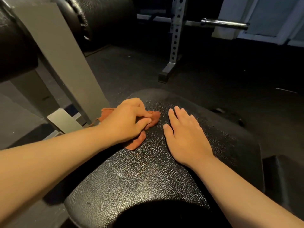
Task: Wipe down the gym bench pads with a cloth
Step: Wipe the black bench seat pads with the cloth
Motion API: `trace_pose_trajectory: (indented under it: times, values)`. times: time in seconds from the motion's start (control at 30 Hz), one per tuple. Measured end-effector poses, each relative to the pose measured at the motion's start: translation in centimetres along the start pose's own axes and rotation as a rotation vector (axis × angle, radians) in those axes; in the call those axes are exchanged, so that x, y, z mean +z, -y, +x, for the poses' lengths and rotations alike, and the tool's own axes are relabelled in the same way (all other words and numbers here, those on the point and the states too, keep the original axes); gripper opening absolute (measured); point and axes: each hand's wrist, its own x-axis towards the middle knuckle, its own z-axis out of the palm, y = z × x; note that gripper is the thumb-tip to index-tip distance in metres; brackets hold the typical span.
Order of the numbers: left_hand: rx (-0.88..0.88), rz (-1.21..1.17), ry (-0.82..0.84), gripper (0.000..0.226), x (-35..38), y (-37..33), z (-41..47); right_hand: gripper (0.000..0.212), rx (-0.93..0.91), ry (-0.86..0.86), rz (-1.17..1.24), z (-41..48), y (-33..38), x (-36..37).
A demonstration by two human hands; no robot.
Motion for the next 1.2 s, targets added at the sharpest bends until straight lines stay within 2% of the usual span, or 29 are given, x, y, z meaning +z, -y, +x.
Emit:
trace_pose_trajectory:
  times: [0.07, 0.17, 0.23, 0.3, 0.4, 0.53, 0.6, 0.8, 0.97, 1.03, 1.13, 1.2]
  values:
    - [-0.032, 0.056, -0.034, 0.013, -0.1, 0.3, 1.3, 0.061, 0.002, 0.003, -0.002, 0.1, 0.1, 0.0]
    - [-0.185, 0.132, -0.1, 0.023, 1.0, 0.2, 4.2, 0.061, -0.001, 0.003, 0.006, 0.3, 0.1, 0.0]
    - [-0.156, 0.135, -0.112, 0.026, 1.9, 0.0, 3.5, 0.061, 0.0, 0.007, 0.003, 0.2, 0.0, 0.0]
    - [-0.035, 0.067, -0.08, 0.033, 1.8, -0.3, 0.8, 0.062, -0.001, 0.012, 0.0, 0.1, 0.1, 0.0]
    - [0.047, 0.053, -0.033, 0.043, 1.1, 0.0, -1.2, 0.065, 0.004, 0.027, -0.022, 0.2, 0.1, -0.1]
    - [-0.039, 0.12, 0.045, 0.037, 1.9, -0.4, 2.3, 0.066, 0.007, 0.039, -0.027, 0.4, 0.1, 0.1]
    - [-0.091, 0.17, 0.066, 0.042, 2.4, -1.3, 2.6, 0.066, 0.005, 0.04, -0.032, 0.3, 0.1, 0.1]
    - [-0.003, 0.22, 0.177, 0.051, 0.6, -1.8, -1.5, 0.065, -0.007, 0.054, -0.037, 0.1, 0.1, 0.0]
    - [-0.201, 0.325, 0.179, 0.044, 1.9, -1.6, 3.8, 0.066, 0.0, 0.051, -0.035, 0.2, 0.2, 0.0]
    - [-0.157, 0.294, 0.175, 0.041, 1.8, -2.3, 3.1, 0.066, -0.006, 0.048, -0.033, 0.2, 0.1, 0.0]
    - [0.005, 0.114, 0.158, 0.039, 1.0, -2.6, -1.2, 0.065, -0.011, 0.035, -0.025, 0.1, 0.1, 0.1]
    - [0.033, 0.053, 0.148, 0.033, 0.3, -1.5, -1.5, 0.065, -0.009, 0.03, -0.023, 0.2, 0.1, 0.1]
